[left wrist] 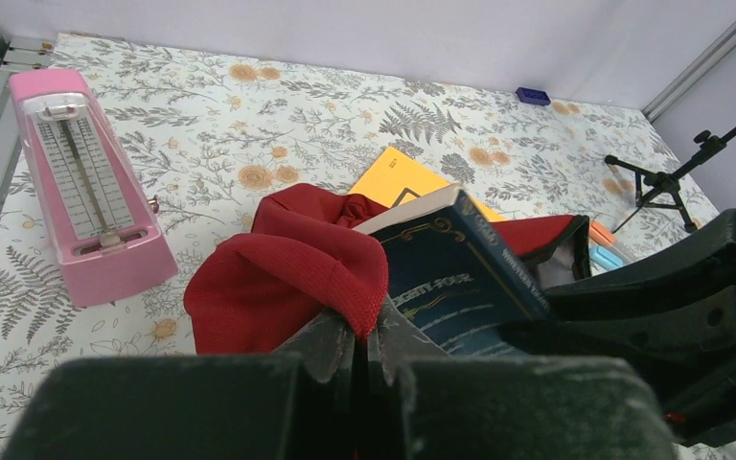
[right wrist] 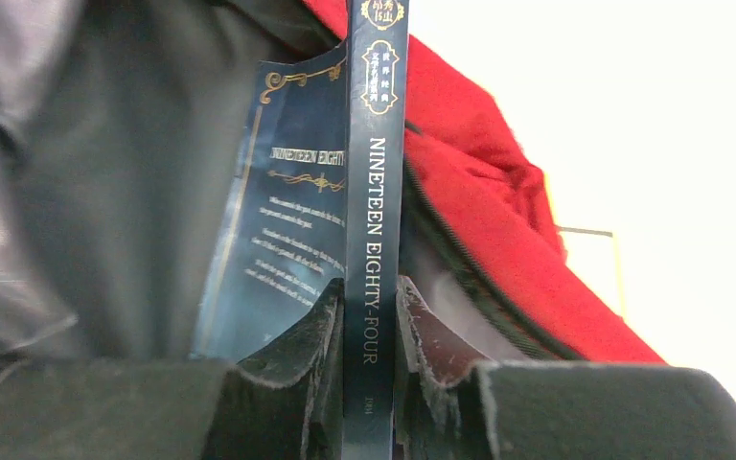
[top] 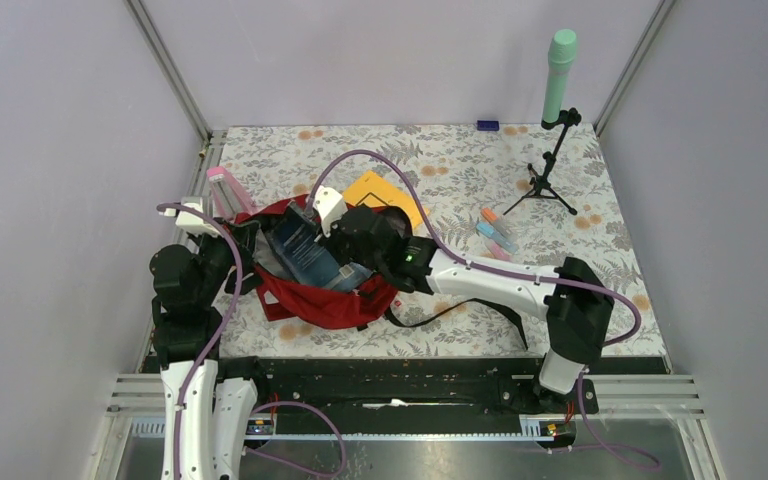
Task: Pack the student bag
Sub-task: Place the book in the student bag.
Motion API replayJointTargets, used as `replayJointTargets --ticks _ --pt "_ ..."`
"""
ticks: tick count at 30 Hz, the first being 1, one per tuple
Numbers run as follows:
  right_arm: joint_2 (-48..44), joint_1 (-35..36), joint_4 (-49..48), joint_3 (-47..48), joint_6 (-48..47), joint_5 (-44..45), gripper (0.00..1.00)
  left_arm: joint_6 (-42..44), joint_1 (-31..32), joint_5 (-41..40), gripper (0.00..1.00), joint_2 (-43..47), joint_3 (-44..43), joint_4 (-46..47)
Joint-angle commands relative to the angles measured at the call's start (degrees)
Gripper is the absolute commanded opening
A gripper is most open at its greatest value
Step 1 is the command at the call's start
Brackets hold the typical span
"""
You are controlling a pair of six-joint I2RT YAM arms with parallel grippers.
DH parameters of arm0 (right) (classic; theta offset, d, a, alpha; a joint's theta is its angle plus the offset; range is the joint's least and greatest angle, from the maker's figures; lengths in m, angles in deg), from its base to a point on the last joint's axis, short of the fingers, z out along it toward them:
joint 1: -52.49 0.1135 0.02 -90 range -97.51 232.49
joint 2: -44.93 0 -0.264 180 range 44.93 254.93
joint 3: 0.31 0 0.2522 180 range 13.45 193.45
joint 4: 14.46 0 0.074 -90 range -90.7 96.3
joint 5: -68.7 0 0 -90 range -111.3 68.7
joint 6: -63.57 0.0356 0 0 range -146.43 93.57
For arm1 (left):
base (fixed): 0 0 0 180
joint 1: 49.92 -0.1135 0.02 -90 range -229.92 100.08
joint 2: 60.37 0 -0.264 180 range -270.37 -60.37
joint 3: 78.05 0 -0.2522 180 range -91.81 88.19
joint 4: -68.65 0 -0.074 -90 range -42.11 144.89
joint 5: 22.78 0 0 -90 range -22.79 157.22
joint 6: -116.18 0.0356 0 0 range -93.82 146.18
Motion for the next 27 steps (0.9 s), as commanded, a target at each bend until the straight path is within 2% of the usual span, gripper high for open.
replayJointTargets --ticks 1,6,10,13,15,18,24,27 --pt "-4.5 0.2 4.7 3.4 -8.5 17.0 0.00 0.0 0.1 -1.9 0.00 1.4 -1.5 9.2" --pt "-4.1 0.4 4.9 6.4 -12.9 24.3 0.00 0.2 0.1 -1.5 0.00 0.9 -1.4 8.8" --pt "-3.2 1.7 3.2 6.8 -15.6 25.2 0.00 0.4 0.1 -0.5 0.00 0.7 -1.3 9.0" --pt "-2.4 5.3 -3.7 5.0 -22.5 31.2 0.00 0.7 0.1 0.1 0.00 0.5 -1.4 8.9" --pt "-1.2 6.2 -4.8 6.2 -25.2 32.7 0.00 0.7 0.1 0.3 0.00 0.5 -1.3 9.0" --pt "-0.5 6.7 -3.4 7.9 -24.8 31.9 0.00 0.7 0.1 0.4 0.00 0.5 -1.4 9.1" --pt "0.1 7.4 3.7 11.8 -19.7 40.0 0.00 0.9 0.0 -1.9 0.00 0.5 -1.3 8.2" --pt "-1.5 7.4 4.3 10.1 -18.0 41.8 0.00 0.9 0.1 -2.4 0.00 0.3 -1.3 8.2"
